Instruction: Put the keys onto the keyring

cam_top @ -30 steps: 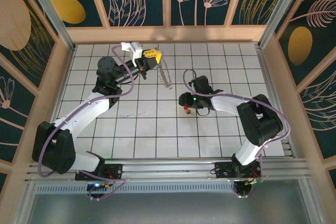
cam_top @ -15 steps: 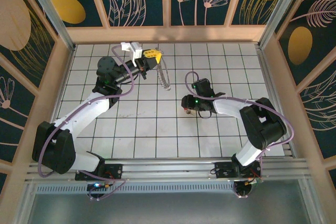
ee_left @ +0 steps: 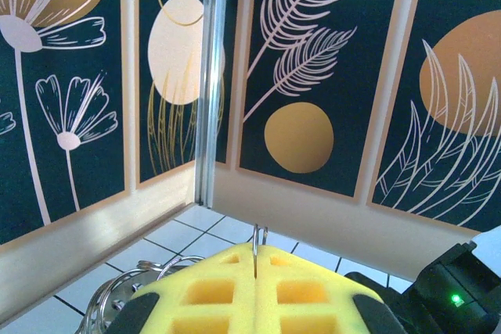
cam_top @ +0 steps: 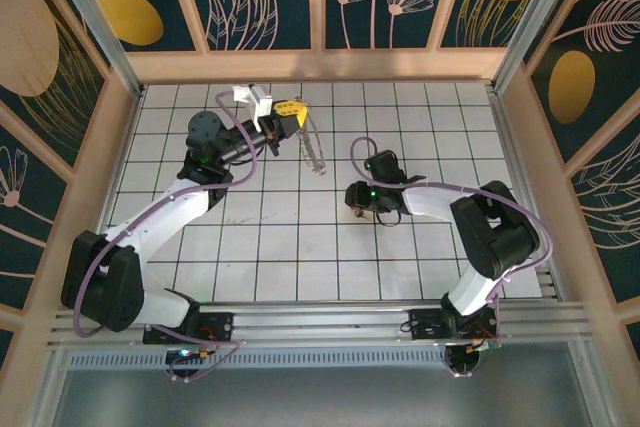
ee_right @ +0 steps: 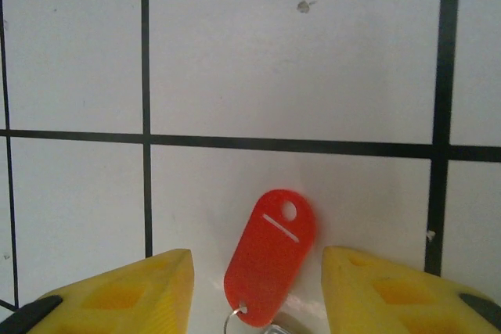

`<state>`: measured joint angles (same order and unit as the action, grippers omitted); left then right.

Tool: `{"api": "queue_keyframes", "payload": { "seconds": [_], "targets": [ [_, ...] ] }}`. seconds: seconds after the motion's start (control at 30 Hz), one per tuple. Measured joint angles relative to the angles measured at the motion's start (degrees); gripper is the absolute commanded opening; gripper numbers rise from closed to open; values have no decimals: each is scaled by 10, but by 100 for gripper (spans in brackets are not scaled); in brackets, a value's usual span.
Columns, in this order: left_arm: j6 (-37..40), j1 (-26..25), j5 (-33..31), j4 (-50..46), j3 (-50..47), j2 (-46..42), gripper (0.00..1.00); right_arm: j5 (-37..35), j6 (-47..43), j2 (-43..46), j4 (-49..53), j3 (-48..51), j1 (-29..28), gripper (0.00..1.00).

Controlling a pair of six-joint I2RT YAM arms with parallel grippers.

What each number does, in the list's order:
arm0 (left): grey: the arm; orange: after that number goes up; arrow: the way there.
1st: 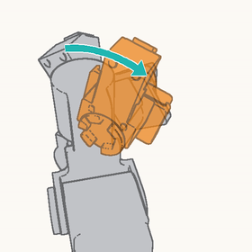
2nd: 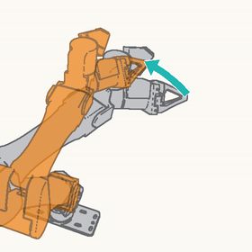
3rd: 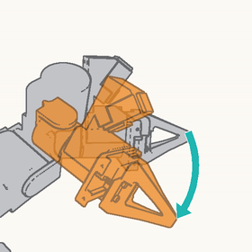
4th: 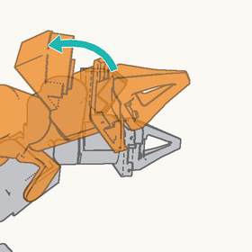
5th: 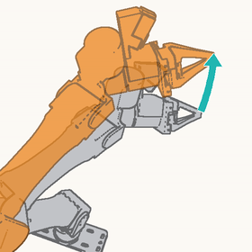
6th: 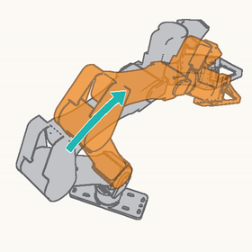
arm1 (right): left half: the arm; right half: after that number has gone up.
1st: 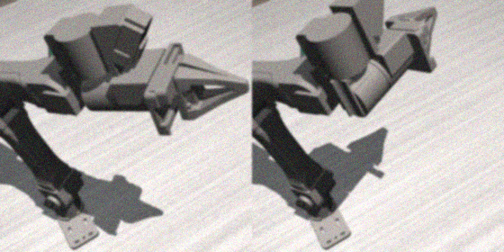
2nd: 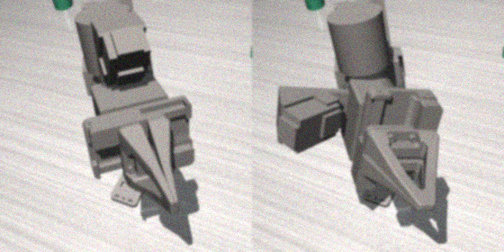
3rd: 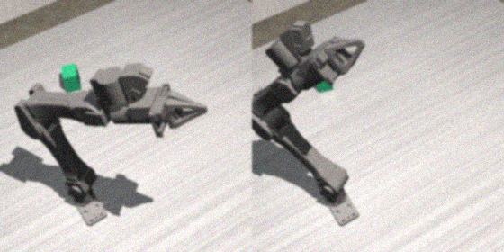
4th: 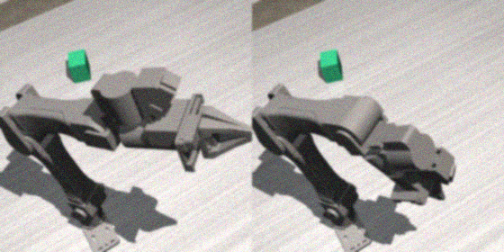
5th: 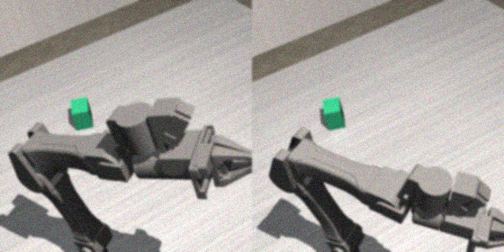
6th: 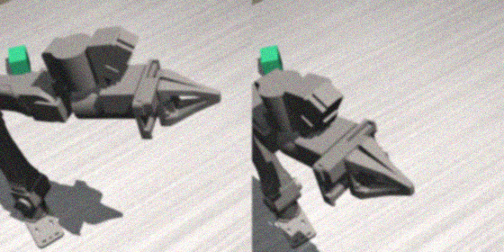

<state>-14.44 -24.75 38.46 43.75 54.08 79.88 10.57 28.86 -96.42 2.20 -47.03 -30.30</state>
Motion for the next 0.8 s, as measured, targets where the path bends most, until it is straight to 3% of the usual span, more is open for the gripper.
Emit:
{"api": "queue_keyframes", "payload": {
  "seconds": [0.47,0.8],
  "targets": [
    [0,0,0,2,0,0,0,9,0,-40,2,-66,-31,47],
    [0,0,0,2,0,0,0,-46,-19,18,35,-53,-34,45]
  ]
}}
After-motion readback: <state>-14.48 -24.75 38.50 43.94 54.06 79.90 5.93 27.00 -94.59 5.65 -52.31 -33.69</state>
